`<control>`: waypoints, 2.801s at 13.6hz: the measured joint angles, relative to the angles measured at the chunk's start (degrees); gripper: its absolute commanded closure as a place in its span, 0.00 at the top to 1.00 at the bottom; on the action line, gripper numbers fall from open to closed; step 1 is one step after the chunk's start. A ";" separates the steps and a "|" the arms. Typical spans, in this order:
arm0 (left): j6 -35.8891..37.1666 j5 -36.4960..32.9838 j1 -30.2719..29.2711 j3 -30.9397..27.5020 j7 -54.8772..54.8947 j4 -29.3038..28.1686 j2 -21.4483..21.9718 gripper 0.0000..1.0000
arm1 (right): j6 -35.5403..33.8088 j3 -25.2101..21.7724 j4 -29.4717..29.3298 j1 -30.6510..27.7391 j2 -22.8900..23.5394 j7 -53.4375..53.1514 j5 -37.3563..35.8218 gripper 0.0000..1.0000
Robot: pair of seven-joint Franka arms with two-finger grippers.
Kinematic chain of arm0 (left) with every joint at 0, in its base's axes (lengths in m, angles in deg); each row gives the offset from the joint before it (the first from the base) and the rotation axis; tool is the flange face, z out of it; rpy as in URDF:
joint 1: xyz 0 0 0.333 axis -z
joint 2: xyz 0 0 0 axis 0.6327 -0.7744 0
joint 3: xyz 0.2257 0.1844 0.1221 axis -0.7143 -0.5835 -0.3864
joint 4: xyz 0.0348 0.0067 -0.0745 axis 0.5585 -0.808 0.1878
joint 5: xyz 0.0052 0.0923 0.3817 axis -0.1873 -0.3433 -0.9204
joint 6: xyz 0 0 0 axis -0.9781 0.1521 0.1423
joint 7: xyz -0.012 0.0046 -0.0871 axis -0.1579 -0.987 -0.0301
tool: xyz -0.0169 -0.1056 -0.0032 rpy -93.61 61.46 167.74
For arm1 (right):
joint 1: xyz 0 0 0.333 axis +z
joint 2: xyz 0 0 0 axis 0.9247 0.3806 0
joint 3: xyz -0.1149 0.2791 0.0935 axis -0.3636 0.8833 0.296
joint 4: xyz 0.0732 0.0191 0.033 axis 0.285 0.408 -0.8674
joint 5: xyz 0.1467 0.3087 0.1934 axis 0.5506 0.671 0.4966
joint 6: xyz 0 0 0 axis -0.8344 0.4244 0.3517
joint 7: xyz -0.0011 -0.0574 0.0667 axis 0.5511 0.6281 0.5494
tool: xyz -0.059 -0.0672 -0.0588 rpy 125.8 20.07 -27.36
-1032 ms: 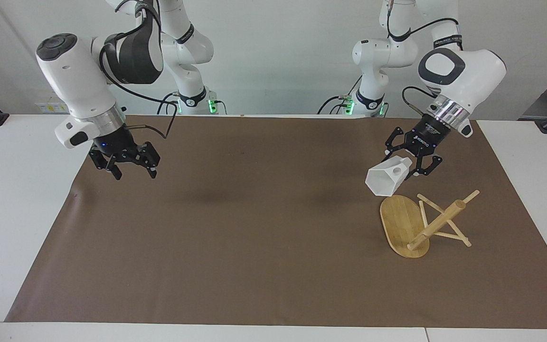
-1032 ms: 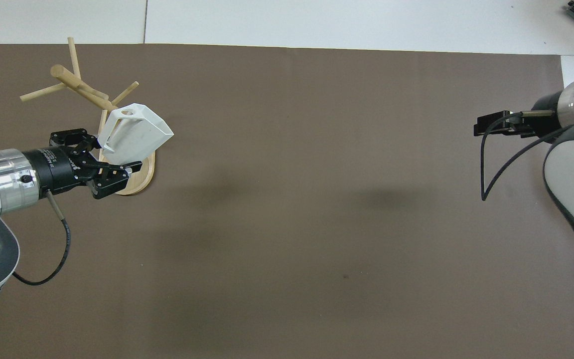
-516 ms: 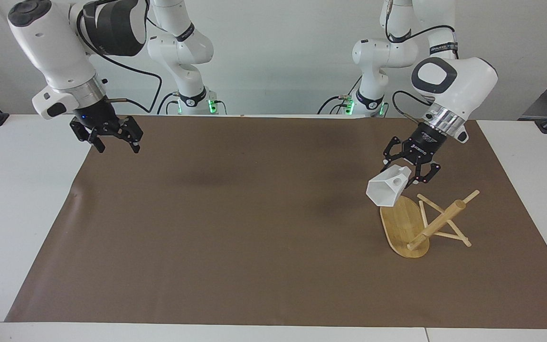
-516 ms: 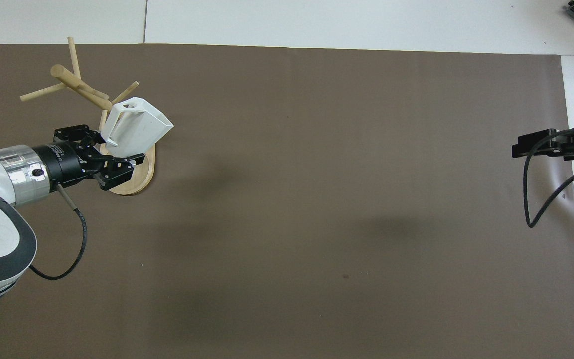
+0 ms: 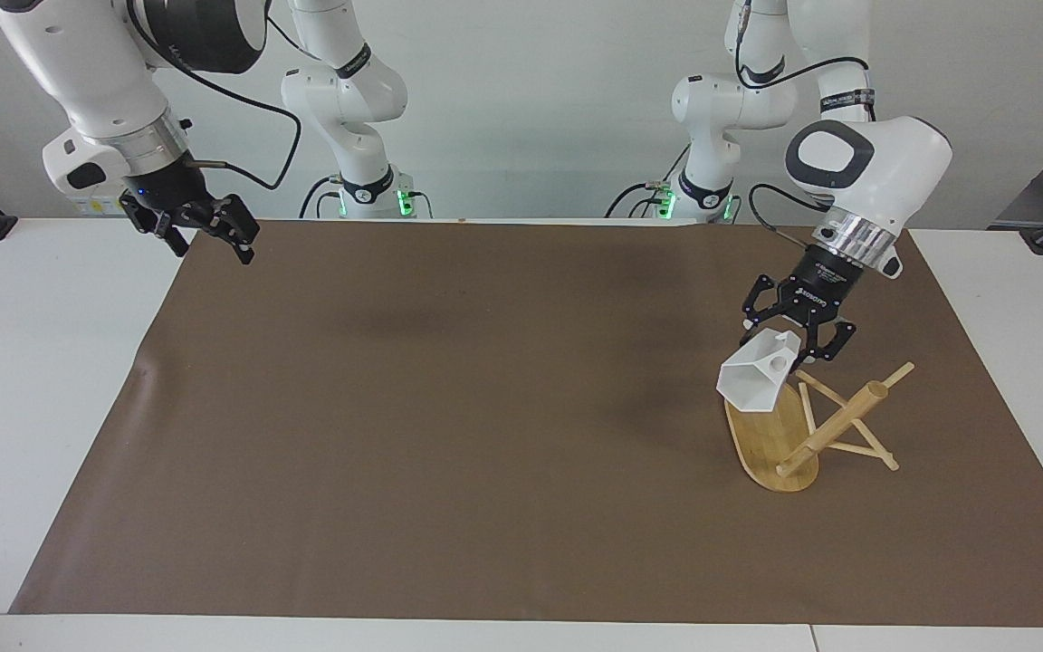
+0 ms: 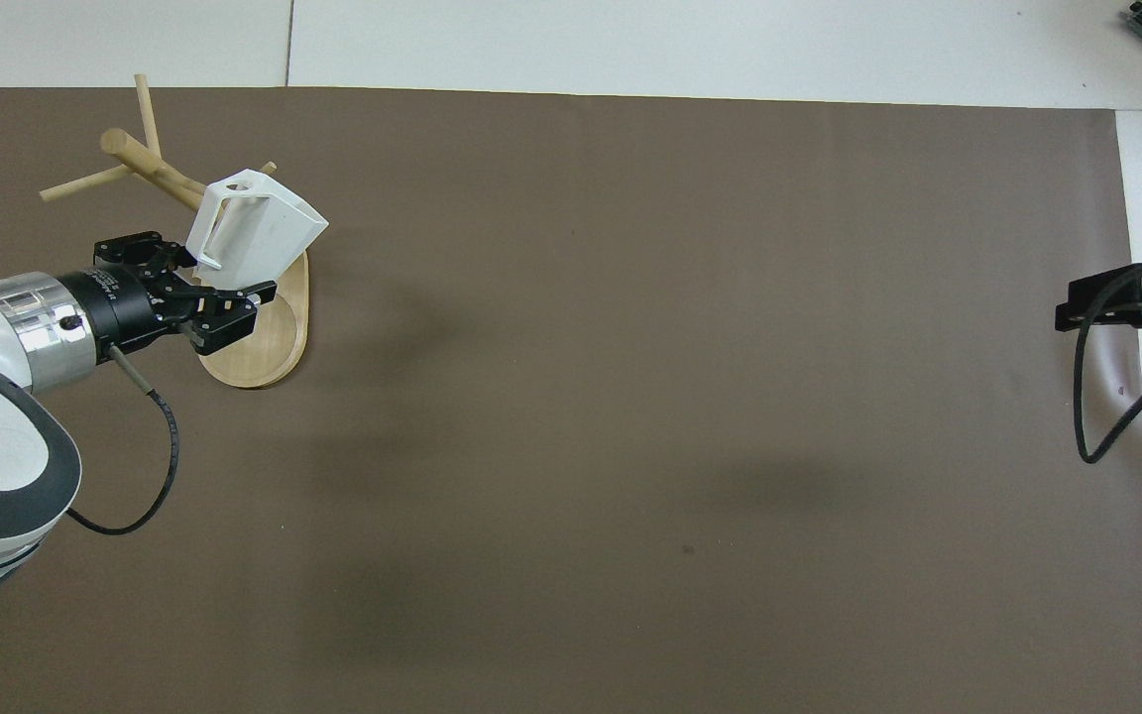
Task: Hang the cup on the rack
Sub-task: 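Move the cup with the left gripper onto a rack peg by its handle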
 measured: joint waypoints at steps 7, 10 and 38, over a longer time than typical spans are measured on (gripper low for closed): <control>-0.87 0.00 -0.03 -0.14 -2.56 1.58 -1.73 0.00 | 0.00 -1.22 -0.22 -0.01 -0.04 4.88 -0.11 1.00; -1.23 0.00 -0.05 -0.20 -2.83 1.72 -2.21 0.00 | -0.07 -1.20 -0.19 0.05 -0.04 4.88 -0.09 1.00; -9.35 0.34 -0.60 -0.03 -13.20 1.87 -4.63 1.00 | -0.19 -0.73 -0.19 0.51 -0.04 4.88 -0.09 1.00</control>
